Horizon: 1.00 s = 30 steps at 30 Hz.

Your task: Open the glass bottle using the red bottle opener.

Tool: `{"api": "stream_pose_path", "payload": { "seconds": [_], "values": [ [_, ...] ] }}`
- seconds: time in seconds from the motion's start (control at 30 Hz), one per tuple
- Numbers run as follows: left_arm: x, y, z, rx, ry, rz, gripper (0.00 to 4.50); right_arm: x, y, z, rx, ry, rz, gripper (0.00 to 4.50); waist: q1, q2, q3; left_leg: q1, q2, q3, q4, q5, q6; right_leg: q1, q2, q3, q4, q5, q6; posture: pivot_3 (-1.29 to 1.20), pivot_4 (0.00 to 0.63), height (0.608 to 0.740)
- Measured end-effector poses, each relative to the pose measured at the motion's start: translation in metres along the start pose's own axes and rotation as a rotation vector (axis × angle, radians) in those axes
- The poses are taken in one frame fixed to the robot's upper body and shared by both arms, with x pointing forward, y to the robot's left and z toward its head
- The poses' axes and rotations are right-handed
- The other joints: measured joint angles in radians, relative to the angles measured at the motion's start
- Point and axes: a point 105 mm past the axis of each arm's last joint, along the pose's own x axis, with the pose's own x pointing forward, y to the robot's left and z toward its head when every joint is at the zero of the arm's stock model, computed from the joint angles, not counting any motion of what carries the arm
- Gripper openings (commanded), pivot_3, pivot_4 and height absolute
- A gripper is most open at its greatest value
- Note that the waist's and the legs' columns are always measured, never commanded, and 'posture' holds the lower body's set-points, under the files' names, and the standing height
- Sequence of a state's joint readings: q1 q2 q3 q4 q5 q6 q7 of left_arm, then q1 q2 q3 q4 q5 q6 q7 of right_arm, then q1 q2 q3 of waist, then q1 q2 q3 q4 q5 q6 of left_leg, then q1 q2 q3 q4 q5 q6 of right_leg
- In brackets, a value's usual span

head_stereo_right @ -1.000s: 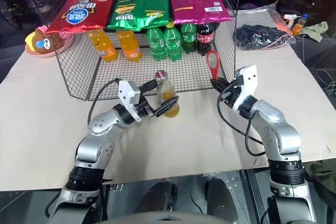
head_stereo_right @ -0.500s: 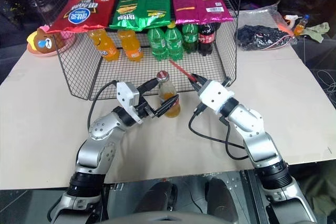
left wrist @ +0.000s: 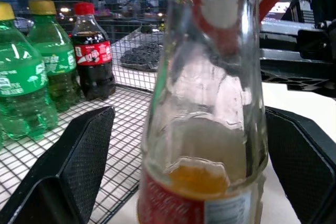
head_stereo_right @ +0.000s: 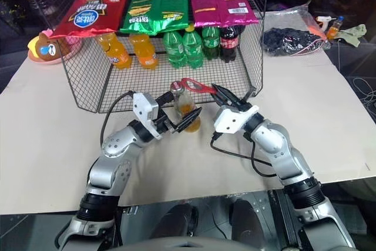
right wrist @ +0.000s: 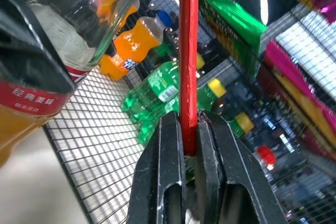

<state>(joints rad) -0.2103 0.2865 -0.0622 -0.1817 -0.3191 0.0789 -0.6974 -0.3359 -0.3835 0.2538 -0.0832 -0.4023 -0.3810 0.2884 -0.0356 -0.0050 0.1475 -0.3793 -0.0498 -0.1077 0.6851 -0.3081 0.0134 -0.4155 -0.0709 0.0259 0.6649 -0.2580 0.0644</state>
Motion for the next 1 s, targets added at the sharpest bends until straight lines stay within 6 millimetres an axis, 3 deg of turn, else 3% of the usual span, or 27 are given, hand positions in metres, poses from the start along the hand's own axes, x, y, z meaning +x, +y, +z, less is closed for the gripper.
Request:
{"api": "stream_pose_path", "payload": {
  "seconds": [0.23,0.53,0.93,1.0],
  "values": [
    [0.001,0.0,0.002,-0.01,-0.01,-0.002,4.46,0.002,0.001,0.0,-0.014,-0.004,-0.023,0.0,0.0,0.0,0.0,0.0,0.0,0.0,0.0,0.0,0.0,0.0,0.0,0.0,0.0,0.0,0.0,0.0,0.15,0.74],
    [0.005,0.0,0.021,-0.024,-0.098,-0.004,4.46,-0.001,-0.008,-0.012,-0.004,0.037,-0.067,0.0,0.0,0.0,0.0,0.0,0.0,0.0,0.0,0.0,0.0,0.0,0.0,0.0,0.0,0.0,0.0,0.0,0.15,0.74],
    [0.002,-0.002,0.02,-0.042,-0.107,-0.017,4.46,0.0,-0.022,-0.014,0.034,0.041,-0.152,0.0,-0.001,0.0,0.0,0.0,0.0,0.0,0.0,0.0,0.0,0.0,0.0,0.0,0.0,0.0,0.0,0.0,0.15,0.74],
    [0.001,-0.003,0.019,-0.047,-0.103,-0.021,3.71,0.0,-0.022,-0.014,0.037,0.04,-0.154,0.0,-0.002,0.0,0.0,0.0,0.0,0.0,0.0,0.0,0.0,0.0,0.0,0.0,0.0,0.0,0.0,0.0,0.15,0.74]
  ]
}}
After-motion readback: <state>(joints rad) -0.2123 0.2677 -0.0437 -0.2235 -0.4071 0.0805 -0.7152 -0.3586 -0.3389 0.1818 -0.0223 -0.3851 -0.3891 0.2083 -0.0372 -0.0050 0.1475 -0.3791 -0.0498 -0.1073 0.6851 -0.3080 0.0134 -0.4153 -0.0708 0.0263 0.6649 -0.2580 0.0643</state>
